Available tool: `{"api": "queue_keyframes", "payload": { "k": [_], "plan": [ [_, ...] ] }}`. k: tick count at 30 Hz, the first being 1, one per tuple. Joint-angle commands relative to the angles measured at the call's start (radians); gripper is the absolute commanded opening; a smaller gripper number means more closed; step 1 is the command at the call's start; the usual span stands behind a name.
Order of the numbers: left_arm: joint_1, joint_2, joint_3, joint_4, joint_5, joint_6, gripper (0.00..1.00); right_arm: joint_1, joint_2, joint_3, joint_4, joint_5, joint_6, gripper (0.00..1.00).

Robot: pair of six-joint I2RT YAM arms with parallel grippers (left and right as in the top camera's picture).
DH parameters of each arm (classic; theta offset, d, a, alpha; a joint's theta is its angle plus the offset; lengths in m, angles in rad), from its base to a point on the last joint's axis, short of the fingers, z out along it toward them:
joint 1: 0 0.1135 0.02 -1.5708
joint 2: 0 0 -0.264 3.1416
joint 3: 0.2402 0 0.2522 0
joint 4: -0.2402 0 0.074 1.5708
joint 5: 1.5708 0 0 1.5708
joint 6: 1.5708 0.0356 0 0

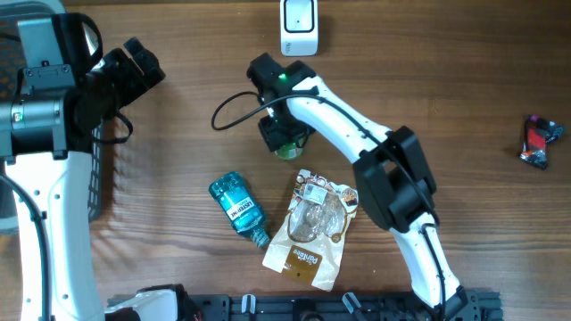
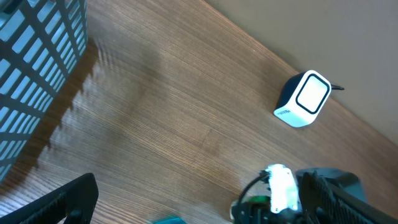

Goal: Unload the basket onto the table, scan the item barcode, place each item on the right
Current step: 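Close the right gripper on the green jar lid and lift, then carry the green jar up toward the white scanner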

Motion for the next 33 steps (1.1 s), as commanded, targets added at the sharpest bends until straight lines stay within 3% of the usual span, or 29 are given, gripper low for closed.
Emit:
{"api": "queue_keyframes", "payload": {
  "k": [1, 9, 18, 33],
  "plan": [
    [0.005, 0.004, 0.005, 0.002, -0.01, 0.013, 1.0, -0.043, -0.135, 0.017, -0.041, -0.105, 0.137, 0.45],
    [0.005, 0.004, 0.005, 0.002, -0.01, 0.013, 1.0, -0.235, -0.281, 0.017, -0.18, -0.318, 0.182, 0.46],
    [0.005, 0.004, 0.005, 0.002, -0.01, 0.013, 1.0, -0.391, -0.316, 0.017, -0.271, -0.639, 0.18, 0.46],
    [0.005, 0.004, 0.005, 0.002, -0.01, 0.013, 1.0, -0.429, -0.316, 0.017, -0.307, -0.675, 0.18, 0.41]
  ]
}}
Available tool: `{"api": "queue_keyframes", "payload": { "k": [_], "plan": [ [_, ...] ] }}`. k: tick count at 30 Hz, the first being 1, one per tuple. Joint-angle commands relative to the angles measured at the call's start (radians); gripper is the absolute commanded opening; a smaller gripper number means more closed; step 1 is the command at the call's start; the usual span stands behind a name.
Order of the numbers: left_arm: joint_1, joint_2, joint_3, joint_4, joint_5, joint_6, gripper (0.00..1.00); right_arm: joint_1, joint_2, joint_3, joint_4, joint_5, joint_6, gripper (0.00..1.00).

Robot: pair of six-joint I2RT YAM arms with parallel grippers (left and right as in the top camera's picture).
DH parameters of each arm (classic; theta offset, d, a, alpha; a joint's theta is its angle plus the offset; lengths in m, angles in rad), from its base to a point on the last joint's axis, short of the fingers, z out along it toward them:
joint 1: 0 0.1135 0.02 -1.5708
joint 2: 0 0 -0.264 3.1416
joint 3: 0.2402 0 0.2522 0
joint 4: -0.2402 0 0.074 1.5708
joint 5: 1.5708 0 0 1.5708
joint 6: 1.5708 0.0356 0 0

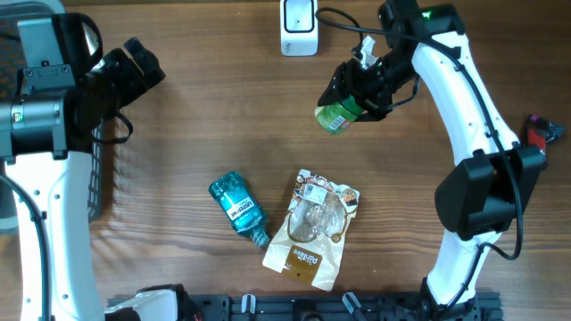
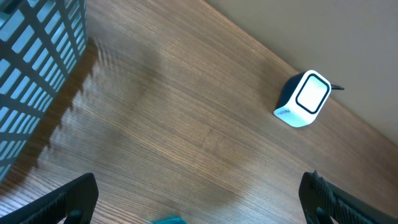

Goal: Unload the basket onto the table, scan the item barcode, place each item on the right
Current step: 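Carry the green jar up toward the white scanner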

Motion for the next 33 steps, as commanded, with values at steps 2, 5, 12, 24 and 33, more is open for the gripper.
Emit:
{"api": "queue_keyframes", "payload": {
  "k": [2, 5, 12, 24, 33],
  "plan": [
    [0.005, 0.004, 0.005, 0.002, -0.01, 0.013, 1.0, 0.002, -0.045, 0.016, -0.003, -0.04, 0.006, 0.41],
    [0.005, 0.004, 0.005, 0.002, -0.01, 0.013, 1.0, 0.002, -0.045, 0.016, -0.003, -0.04, 0.006, 0.41],
    [0.005, 0.004, 0.005, 0.002, -0.01, 0.013, 1.0, 0.004, -0.045, 0.016, 0.291, 0.073, -0.077, 0.4],
    [0.005, 0.004, 0.005, 0.002, -0.01, 0.013, 1.0, 0.051, 0.028, -0.044, 1.042, 0.225, -0.345, 0.4],
    [0.005, 0.004, 0.005, 0.002, -0.01, 0.013, 1.0, 0.063, 0.259, -0.044, 1.484, 0.271, -0.374, 0.39]
  ]
}}
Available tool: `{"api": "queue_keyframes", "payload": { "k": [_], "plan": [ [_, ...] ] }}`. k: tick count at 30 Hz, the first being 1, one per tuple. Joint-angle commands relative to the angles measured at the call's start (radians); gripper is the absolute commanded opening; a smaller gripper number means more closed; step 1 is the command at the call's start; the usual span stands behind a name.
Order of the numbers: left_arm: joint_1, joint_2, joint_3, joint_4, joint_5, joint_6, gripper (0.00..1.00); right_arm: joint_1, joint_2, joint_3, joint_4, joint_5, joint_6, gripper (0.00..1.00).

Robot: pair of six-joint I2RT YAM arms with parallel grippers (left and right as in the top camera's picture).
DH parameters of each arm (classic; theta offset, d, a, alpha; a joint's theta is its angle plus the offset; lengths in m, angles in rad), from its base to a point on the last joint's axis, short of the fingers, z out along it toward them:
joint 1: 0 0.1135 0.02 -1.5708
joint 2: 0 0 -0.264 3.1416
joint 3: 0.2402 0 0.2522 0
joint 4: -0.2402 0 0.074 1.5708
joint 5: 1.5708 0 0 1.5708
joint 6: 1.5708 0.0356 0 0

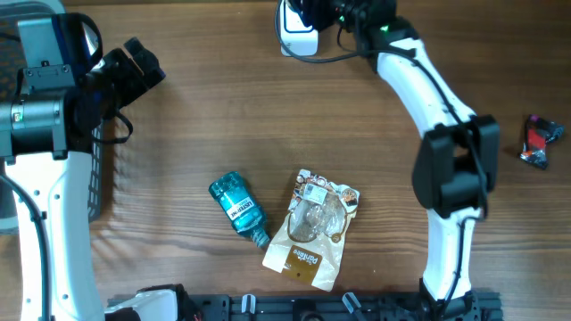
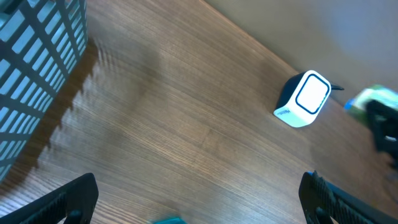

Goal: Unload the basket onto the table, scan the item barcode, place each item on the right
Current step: 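Carry the green jar up toward the white scanner, then hold the green jar label in front of the scanner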

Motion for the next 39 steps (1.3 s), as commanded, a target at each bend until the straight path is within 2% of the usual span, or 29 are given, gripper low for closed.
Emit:
{"api": "queue_keyframes", "payload": {
  "k": [1, 5, 9, 11, 13, 16, 22, 29, 31, 34, 39],
  "plan": [
    [0.005, 0.004, 0.005, 0.002, -0.01, 0.013, 1.0, 0.002, 0.067, -0.002, 0.105, 0.051, -0.029, 0.39],
    [0.005, 0.004, 0.005, 0.002, -0.01, 0.013, 1.0, 0.009, 0.111, -0.002, 0.237, 0.057, -0.029, 0.36],
    [0.005, 0.004, 0.005, 0.002, -0.01, 0.013, 1.0, 0.039, 0.15, -0.002, 0.35, 0.147, -0.089, 0.35],
    [0.005, 0.004, 0.005, 0.002, -0.01, 0.013, 1.0, 0.062, 0.173, -0.002, 0.414, 0.156, -0.172, 0.35],
    [0.005, 0.004, 0.005, 0.002, -0.01, 0.013, 1.0, 0.072, 0.188, -0.002, 0.428, 0.164, -0.239, 0.35],
    [0.005, 0.004, 0.005, 0.002, -0.01, 0.013, 1.0, 0.082, 0.222, -0.002, 0.46, 0.245, -0.262, 0.32],
    [0.005, 0.004, 0.005, 0.002, -0.01, 0.013, 1.0, 0.082, 0.261, -0.002, 0.509, 0.245, -0.365, 0.27],
    [0.005, 0.004, 0.005, 0.002, -0.01, 0.013, 1.0, 0.079, 0.269, -0.002, 0.523, 0.248, -0.361, 0.25],
    [0.005, 0.004, 0.005, 0.002, -0.01, 0.013, 1.0, 0.079, 0.269, -0.002, 0.523, 0.249, -0.357, 0.2],
    [0.005, 0.004, 0.005, 0.002, -0.01, 0.013, 1.0, 0.079, 0.269, -0.002, 0.53, 0.289, -0.266, 0.19],
    [0.005, 0.004, 0.005, 0.002, -0.01, 0.013, 1.0, 0.077, 0.269, -0.002, 0.553, 0.415, -0.123, 0.26]
  ]
}}
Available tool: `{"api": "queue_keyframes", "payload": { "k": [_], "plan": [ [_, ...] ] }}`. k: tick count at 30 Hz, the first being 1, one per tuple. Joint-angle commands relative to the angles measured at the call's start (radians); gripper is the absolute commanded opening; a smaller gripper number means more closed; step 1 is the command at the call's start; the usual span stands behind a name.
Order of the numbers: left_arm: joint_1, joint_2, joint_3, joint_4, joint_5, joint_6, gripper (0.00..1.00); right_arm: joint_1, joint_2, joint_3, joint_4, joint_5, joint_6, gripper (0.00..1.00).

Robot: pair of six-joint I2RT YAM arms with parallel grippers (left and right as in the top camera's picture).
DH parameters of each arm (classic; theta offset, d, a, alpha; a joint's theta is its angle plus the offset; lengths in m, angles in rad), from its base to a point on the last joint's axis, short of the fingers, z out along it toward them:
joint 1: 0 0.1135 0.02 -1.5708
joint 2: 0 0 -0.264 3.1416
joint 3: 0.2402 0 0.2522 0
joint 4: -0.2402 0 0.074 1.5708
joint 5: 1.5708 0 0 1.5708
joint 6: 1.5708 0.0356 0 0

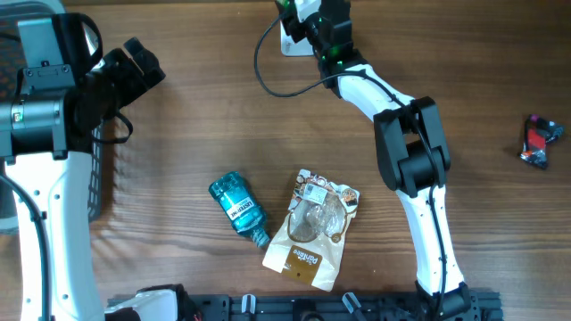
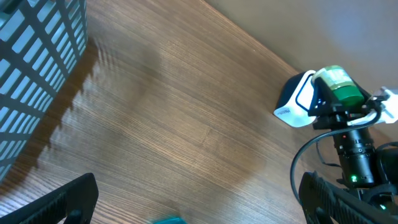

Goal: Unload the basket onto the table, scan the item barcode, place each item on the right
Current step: 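Hold the green jar label in front of the scanner, then carry the green jar to the right table edge and release it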

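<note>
The white barcode scanner (image 2: 291, 107) stands at the table's far edge, and only a sliver of the scanner (image 1: 287, 41) shows overhead. A small green container (image 2: 339, 84) with a pale label is held just in front of its window, with my right gripper (image 2: 341, 109) shut on it. From overhead the right gripper (image 1: 310, 21) covers the scanner's top. My left gripper (image 2: 199, 200) hangs open high over the table's left side, nothing between its fingers; overhead the left gripper (image 1: 141, 64) sits beside the basket.
A teal mouthwash bottle (image 1: 236, 207) and a brown snack bag (image 1: 312, 230) lie at the table's near middle. A red and black packet (image 1: 539, 141) lies at the far right. A blue wire basket (image 2: 36, 68) stands at the left edge.
The right gripper has shifted left with the green container, from the scanner's right side to directly in front of its window. The left arm has not moved.
The right gripper was first down on the green container on the table's middle. Then it held the container lifted to the right of the scanner, then close to the scanner at the far edge, and now against the scanner's face. The left arm stayed still.
</note>
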Motion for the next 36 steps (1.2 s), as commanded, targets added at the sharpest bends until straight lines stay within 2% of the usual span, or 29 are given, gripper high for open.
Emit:
{"api": "queue_keyframes", "payload": {
  "k": [1, 3, 9, 16, 22, 24, 27, 31, 36],
  "plan": [
    [0.005, 0.004, 0.005, 0.002, -0.01, 0.013, 1.0, -0.007, 0.011, 0.01, 0.017, 0.093, 0.122, 0.26],
    [0.005, 0.004, 0.005, 0.002, -0.01, 0.013, 1.0, -0.01, 0.011, 0.01, 0.006, 0.092, 0.16, 0.25],
    [0.005, 0.004, 0.005, 0.002, -0.01, 0.013, 1.0, -0.011, -0.015, 0.01, -0.027, 0.093, 0.158, 0.26],
    [0.005, 0.004, 0.005, 0.002, -0.01, 0.013, 1.0, -0.011, -0.16, 0.01, -0.164, 0.172, 0.103, 0.25],
    [0.005, 0.004, 0.005, 0.002, -0.01, 0.013, 1.0, -0.031, -0.327, 0.01, -0.346, 0.246, 0.077, 0.22],
    [0.005, 0.004, 0.005, 0.002, -0.01, 0.013, 1.0, -0.048, -0.371, 0.01, -0.425, 0.31, 0.077, 0.22],
    [0.005, 0.004, 0.005, 0.002, -0.01, 0.013, 1.0, -0.095, -0.428, 0.01, -0.642, 0.382, 0.079, 0.22],
    [0.005, 0.004, 0.005, 0.002, -0.01, 0.013, 1.0, -0.183, -0.438, 0.01, -0.912, 0.384, 0.107, 0.2],
    [0.005, 0.004, 0.005, 0.002, -0.01, 0.013, 1.0, -0.322, -0.433, 0.009, -1.118, 0.383, 0.106, 0.19]
  ]
}}
